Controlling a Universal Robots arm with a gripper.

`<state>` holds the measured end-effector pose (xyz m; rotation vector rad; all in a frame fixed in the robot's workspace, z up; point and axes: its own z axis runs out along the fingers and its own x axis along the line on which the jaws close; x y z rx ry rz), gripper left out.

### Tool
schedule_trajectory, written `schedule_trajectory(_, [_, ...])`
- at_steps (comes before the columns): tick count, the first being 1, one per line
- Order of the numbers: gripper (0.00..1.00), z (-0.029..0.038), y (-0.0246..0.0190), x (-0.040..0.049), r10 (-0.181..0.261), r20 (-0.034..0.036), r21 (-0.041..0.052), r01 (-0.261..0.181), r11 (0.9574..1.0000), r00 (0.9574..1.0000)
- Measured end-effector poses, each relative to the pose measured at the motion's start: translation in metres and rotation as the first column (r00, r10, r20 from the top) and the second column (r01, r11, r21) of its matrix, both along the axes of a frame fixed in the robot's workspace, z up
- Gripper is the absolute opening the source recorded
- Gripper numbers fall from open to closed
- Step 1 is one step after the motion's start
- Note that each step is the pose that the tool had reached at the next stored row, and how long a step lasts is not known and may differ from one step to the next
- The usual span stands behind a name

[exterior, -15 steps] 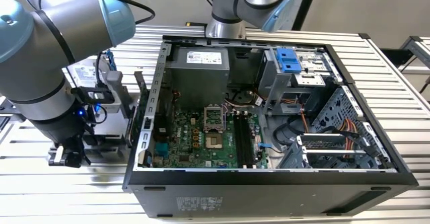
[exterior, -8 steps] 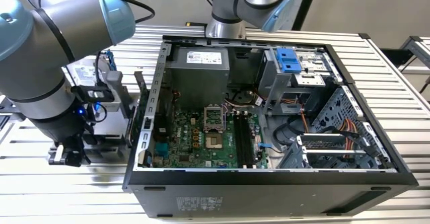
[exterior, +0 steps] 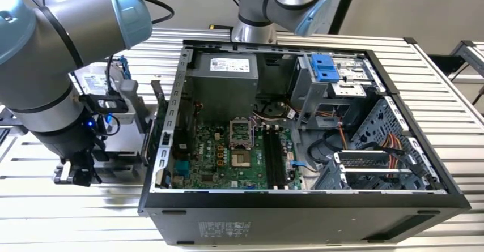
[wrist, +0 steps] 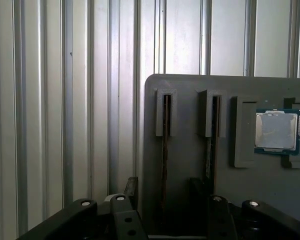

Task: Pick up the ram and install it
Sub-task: 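Pick up the ram and move it above insertion slot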

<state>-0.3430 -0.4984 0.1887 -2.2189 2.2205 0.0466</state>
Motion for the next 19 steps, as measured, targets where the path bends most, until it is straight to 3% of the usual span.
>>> schedule_trajectory(11, [1.0, 0.0, 0.0002, 0.0, 0.0, 0.0, 0.0, 0.0, 1.0, 1.0])
schedule_trajectory(12, [0.0, 0.0, 0.0002, 0.0, 0.0, 0.0, 0.0, 0.0, 1.0, 1.0])
schedule_trajectory(19, [0.0, 0.0, 0.0003, 0.0, 0.0, 0.0, 0.0, 0.0, 1.0, 1.0])
